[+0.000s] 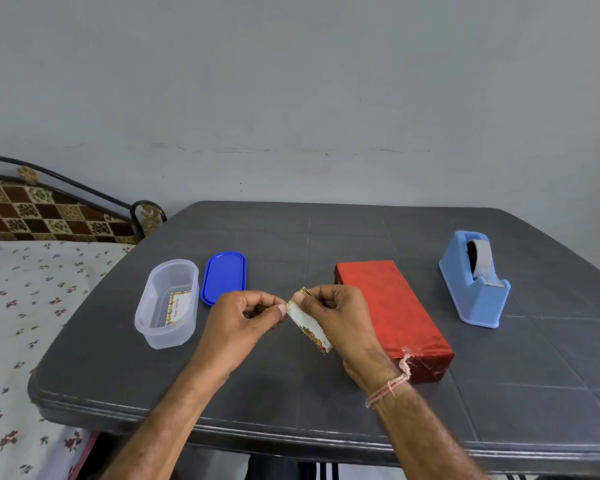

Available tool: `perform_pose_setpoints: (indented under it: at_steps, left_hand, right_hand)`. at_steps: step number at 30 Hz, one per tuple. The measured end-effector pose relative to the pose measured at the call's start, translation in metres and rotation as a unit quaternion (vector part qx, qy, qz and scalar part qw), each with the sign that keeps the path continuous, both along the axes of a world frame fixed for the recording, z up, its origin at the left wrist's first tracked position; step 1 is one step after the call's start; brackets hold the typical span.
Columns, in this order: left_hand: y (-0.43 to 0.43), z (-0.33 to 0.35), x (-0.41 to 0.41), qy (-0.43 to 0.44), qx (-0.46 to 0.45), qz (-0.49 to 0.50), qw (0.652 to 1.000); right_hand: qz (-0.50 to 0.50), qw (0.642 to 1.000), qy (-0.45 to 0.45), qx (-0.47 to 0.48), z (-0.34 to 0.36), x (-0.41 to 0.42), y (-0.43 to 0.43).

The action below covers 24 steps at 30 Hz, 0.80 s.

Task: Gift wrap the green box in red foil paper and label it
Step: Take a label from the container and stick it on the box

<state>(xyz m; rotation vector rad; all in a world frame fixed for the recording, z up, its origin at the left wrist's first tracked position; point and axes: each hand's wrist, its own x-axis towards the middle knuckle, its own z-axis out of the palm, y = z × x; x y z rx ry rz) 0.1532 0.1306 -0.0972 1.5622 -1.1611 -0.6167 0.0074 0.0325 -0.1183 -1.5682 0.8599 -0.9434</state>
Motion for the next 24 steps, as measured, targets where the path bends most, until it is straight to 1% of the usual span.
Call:
perform_pose_setpoints:
  at_steps: [6,19,24]
  left_hand:
    - [-0.001,-0.002,0.001,-0.026,0.013,0.009,1.0]
    - [-0.003,-0.005,-0.01,-0.172,0.007,0.043,0.984]
    - [-0.004,-0.006,-0.01,-0.175,0.004,0.045,0.984]
  right_hand:
    - [-0.004,1.0,0.011,-0.011,0.001,0.002,0.004]
    - [0.0,0.998,0.045,-0.035,0.0,0.003,0.008]
    - [-0.007,0.998,0.05,-0.036,0.001,0.002,0.008]
